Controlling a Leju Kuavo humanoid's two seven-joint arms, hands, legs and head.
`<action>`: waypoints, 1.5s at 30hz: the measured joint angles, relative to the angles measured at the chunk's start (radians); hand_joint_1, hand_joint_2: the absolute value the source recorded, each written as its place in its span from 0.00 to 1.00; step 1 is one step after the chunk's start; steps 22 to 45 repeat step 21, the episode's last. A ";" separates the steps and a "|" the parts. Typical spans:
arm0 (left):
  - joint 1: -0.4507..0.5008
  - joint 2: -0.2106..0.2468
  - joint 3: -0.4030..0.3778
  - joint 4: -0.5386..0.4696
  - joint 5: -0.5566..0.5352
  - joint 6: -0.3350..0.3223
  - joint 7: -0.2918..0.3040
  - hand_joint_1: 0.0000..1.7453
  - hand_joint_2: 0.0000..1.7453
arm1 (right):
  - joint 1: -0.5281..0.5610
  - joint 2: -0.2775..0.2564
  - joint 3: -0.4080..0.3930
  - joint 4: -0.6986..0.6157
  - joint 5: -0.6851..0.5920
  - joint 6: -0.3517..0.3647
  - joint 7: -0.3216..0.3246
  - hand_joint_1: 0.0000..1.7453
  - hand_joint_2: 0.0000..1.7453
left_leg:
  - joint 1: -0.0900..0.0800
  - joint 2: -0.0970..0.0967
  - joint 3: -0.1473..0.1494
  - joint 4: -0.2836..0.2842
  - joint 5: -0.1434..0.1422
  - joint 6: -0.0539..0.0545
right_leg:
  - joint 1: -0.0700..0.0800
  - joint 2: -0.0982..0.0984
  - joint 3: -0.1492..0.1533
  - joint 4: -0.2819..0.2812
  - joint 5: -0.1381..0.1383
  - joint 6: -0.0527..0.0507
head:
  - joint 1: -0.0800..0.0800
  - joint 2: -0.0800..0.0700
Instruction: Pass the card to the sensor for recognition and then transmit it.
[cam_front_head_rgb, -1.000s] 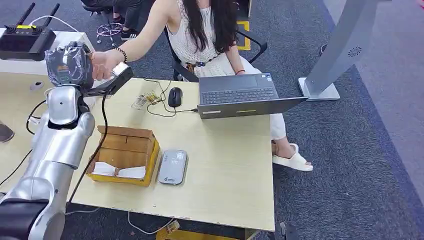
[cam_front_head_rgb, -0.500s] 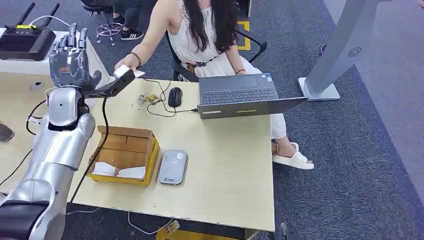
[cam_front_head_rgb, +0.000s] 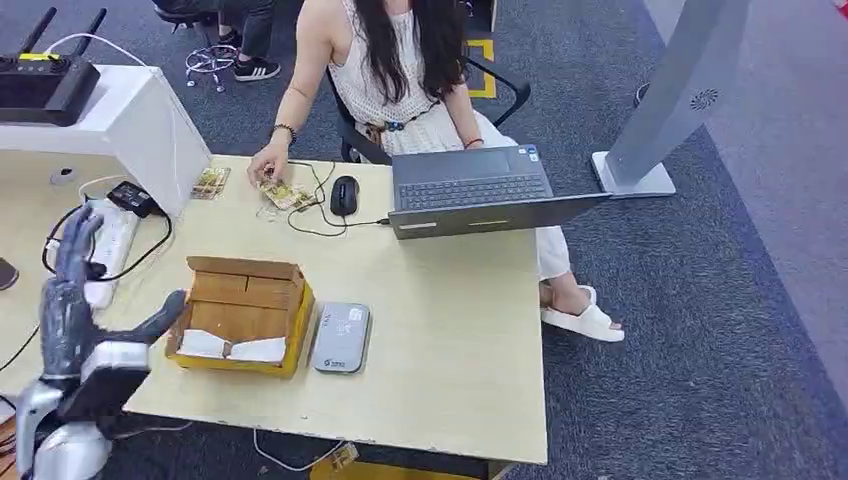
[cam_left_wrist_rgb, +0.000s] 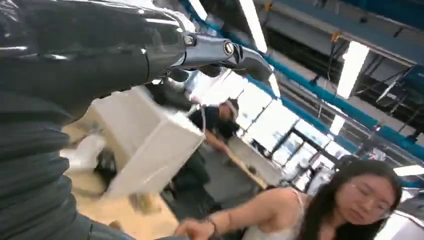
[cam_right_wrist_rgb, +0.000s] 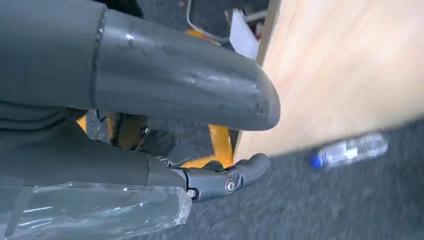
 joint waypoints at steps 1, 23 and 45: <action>0.035 -0.023 0.095 -0.026 0.025 -0.063 -0.035 0.00 1.00 | 0.003 -0.003 -0.010 -0.002 0.000 0.001 -0.003 0.00 0.00 | 0.000 -0.001 0.000 0.000 0.000 0.000 | 0.000 -0.001 0.000 0.000 0.000 0.000 | 0.000 0.000; -0.021 -0.239 0.841 0.913 -0.398 0.030 -0.117 0.00 1.00 | -0.012 0.004 -0.072 0.043 0.152 -0.221 0.209 0.00 0.00 | -0.001 -0.010 0.002 0.001 0.000 0.002 | 0.000 -0.011 0.005 -0.001 0.000 0.000 | 0.002 0.000; -0.021 -0.239 0.841 0.913 -0.398 0.030 -0.117 0.00 1.00 | -0.012 0.004 -0.072 0.043 0.152 -0.221 0.209 0.00 0.00 | -0.001 -0.010 0.002 0.001 0.000 0.002 | 0.000 -0.011 0.005 -0.001 0.000 0.000 | 0.002 0.000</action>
